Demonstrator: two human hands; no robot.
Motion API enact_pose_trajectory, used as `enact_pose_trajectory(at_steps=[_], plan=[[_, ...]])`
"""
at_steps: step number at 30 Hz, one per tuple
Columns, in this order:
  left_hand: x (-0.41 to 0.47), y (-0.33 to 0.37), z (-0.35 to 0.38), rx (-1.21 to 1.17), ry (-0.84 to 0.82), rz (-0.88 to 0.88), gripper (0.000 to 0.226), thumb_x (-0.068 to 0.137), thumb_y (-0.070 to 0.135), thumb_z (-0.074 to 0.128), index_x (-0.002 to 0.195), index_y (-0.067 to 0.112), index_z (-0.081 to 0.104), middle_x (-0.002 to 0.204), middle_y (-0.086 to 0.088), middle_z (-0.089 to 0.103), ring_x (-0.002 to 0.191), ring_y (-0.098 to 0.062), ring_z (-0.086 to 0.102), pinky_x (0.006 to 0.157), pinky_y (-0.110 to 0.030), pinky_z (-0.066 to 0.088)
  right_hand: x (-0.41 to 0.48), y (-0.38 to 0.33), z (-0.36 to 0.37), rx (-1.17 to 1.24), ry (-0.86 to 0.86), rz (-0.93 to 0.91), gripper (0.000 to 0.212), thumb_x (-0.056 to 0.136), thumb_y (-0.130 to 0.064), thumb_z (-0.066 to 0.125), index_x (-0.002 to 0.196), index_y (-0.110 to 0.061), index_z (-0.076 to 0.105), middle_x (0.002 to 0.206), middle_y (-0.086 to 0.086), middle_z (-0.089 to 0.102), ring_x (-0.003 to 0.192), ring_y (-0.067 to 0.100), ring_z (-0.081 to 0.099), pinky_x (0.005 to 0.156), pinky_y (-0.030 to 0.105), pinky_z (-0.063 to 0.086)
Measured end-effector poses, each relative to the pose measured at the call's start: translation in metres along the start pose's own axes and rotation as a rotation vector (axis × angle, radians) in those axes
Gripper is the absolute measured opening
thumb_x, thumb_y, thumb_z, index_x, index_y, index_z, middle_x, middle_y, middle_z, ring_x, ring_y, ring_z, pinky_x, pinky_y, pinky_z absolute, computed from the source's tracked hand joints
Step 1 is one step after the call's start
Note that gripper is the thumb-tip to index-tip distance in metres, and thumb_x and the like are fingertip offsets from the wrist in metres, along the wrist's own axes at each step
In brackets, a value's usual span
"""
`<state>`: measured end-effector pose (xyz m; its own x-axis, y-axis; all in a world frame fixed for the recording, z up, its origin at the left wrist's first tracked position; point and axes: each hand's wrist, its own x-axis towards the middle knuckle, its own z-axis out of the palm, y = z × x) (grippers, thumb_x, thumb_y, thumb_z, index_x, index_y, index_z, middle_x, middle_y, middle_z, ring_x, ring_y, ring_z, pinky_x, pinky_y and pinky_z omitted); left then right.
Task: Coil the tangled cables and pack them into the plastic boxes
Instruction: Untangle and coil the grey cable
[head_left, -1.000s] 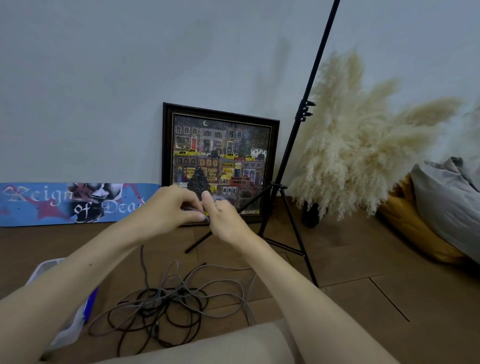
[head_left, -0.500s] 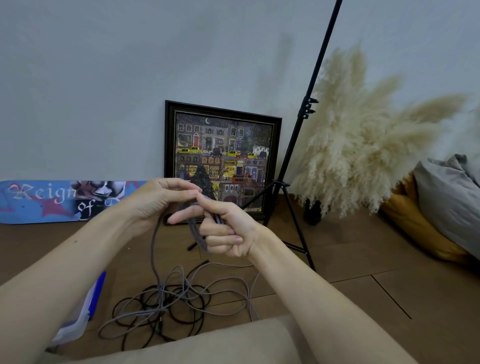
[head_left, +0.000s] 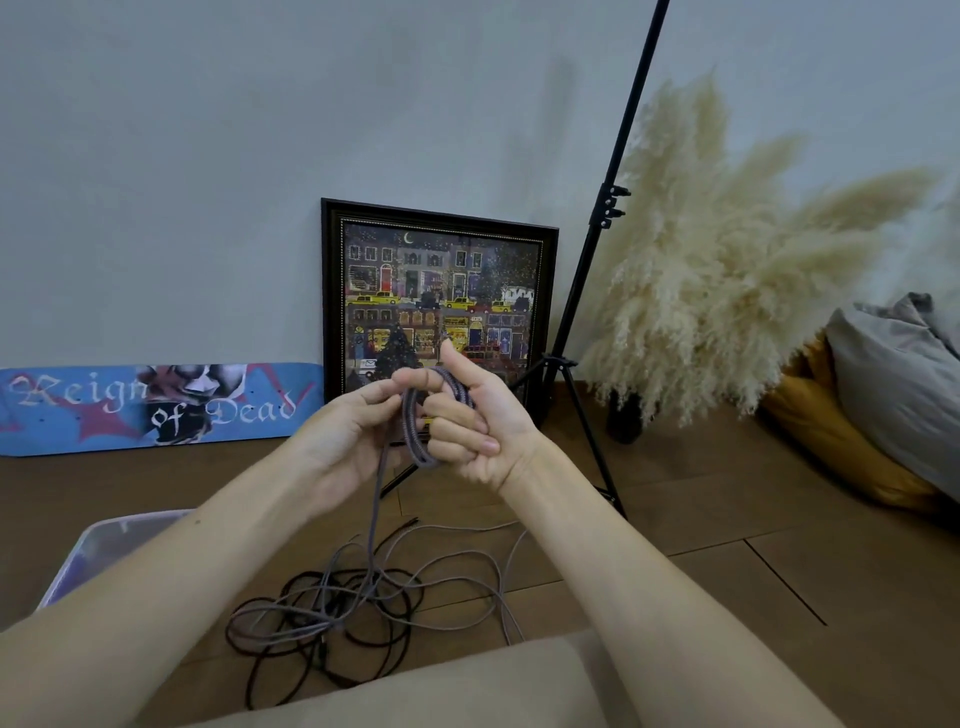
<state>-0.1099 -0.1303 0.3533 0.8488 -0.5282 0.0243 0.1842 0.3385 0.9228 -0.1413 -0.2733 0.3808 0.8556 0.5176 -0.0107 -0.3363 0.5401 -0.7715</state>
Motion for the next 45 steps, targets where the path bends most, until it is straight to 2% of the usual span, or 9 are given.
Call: enact_pose_trajectory(at_steps=[6, 17, 22, 29, 33, 36, 39, 42, 45], plan=[[-0.002, -0.017, 0.015, -0.045, 0.09, -0.085, 0.03, 0.098, 0.004, 0.039, 0.116, 0.016, 0.061, 0.063, -0.001, 0.062, 0.048, -0.009, 0.055, 0.049, -0.023, 0.051, 0.003, -0.005, 0.001, 0.153, 0.189, -0.204, 0.058, 0.104, -0.04, 0.025, 0.123, 0.007, 0.053, 0.029, -0.007, 0.027, 0.018, 0.006, 0.023, 0.026, 0.016, 0.013], [-0.007, -0.023, 0.026, 0.57, 0.005, -0.205, 0.024, 0.102, 0.01, 0.037, 0.118, 0.013, 0.054, 0.058, -0.004, 0.056, 0.043, -0.013, 0.052, 0.044, -0.022, 0.043, 0.002, -0.017, -0.01, -0.01, 0.569, -0.406, 0.061, 0.103, -0.045, 0.026, 0.146, -0.003, 0.032, 0.038, -0.005, 0.029, 0.03, 0.007, 0.028, 0.034, 0.018, 0.029], [-0.011, -0.016, 0.023, 0.843, -0.112, -0.174, 0.021, 0.1, 0.008, 0.042, 0.115, 0.011, 0.056, 0.059, -0.001, 0.057, 0.042, -0.009, 0.053, 0.044, -0.019, 0.041, 0.002, -0.015, -0.014, -0.365, 0.652, -0.41, 0.058, 0.104, -0.045, 0.024, 0.144, -0.002, 0.027, 0.046, 0.007, 0.057, 0.043, 0.02, 0.063, 0.048, 0.03, 0.057], [-0.009, 0.001, 0.024, 1.208, 0.005, 0.1, 0.01, 0.091, 0.017, 0.06, 0.09, 0.015, 0.07, 0.054, 0.002, 0.061, 0.036, 0.0, 0.045, 0.043, -0.011, 0.035, 0.017, 0.001, -0.014, -1.094, 0.791, -0.286, 0.062, 0.103, -0.04, 0.034, 0.154, -0.011, 0.014, 0.053, 0.007, 0.061, 0.05, 0.023, 0.059, 0.056, 0.034, 0.054], [-0.008, 0.015, 0.022, 1.408, 0.051, 0.176, 0.012, 0.08, 0.017, 0.07, 0.071, 0.011, 0.074, 0.061, 0.002, 0.064, 0.061, -0.013, 0.06, 0.062, -0.027, 0.048, 0.022, 0.015, -0.006, -1.676, 0.744, -0.173, 0.064, 0.102, -0.042, 0.032, 0.154, -0.009, 0.013, 0.101, 0.016, 0.067, 0.09, 0.032, 0.06, 0.08, 0.045, 0.049], [-0.012, 0.029, 0.013, 1.562, 0.107, 0.277, 0.016, 0.076, 0.026, 0.074, 0.066, 0.014, 0.072, 0.062, 0.013, 0.059, 0.068, -0.016, 0.059, 0.064, -0.033, 0.051, 0.023, 0.016, -0.01, -1.616, 0.596, -0.036, 0.045, 0.103, -0.032, 0.034, 0.131, 0.0, 0.05, 0.106, 0.017, 0.065, 0.074, 0.025, 0.059, 0.067, 0.041, 0.048], [-0.015, 0.047, 0.005, 1.58, 0.153, 0.29, 0.021, 0.073, 0.042, 0.075, 0.064, 0.025, 0.066, 0.063, 0.01, 0.06, 0.064, -0.007, 0.055, 0.06, -0.031, 0.045, 0.021, 0.014, -0.018, -1.458, 0.512, 0.002, 0.072, 0.102, -0.052, 0.022, 0.091, 0.009, 0.059, 0.048, 0.0, 0.041, 0.036, 0.011, 0.027, 0.049, 0.028, 0.025], [-0.014, 0.057, -0.003, 1.454, 0.151, 0.315, 0.02, 0.073, 0.042, 0.075, 0.07, 0.024, 0.069, 0.054, 0.01, 0.055, 0.05, -0.005, 0.046, 0.05, -0.025, 0.033, 0.012, 0.009, -0.023, -1.153, 0.386, 0.195, 0.101, 0.09, -0.071, 0.002, 0.117, 0.008, 0.058, 0.038, -0.004, 0.025, 0.031, 0.01, 0.017, 0.037, 0.018, 0.019], [-0.01, 0.058, -0.012, 1.101, 0.081, 0.274, 0.011, 0.076, 0.029, 0.075, 0.072, 0.019, 0.073, 0.043, 0.011, 0.048, 0.043, -0.003, 0.041, 0.047, -0.014, 0.031, 0.002, 0.005, -0.02, -0.878, 0.233, 0.321, 0.112, 0.08, -0.081, -0.003, 0.122, 0.004, 0.057, 0.036, -0.002, 0.024, 0.027, 0.008, 0.017, 0.033, 0.014, 0.016]])
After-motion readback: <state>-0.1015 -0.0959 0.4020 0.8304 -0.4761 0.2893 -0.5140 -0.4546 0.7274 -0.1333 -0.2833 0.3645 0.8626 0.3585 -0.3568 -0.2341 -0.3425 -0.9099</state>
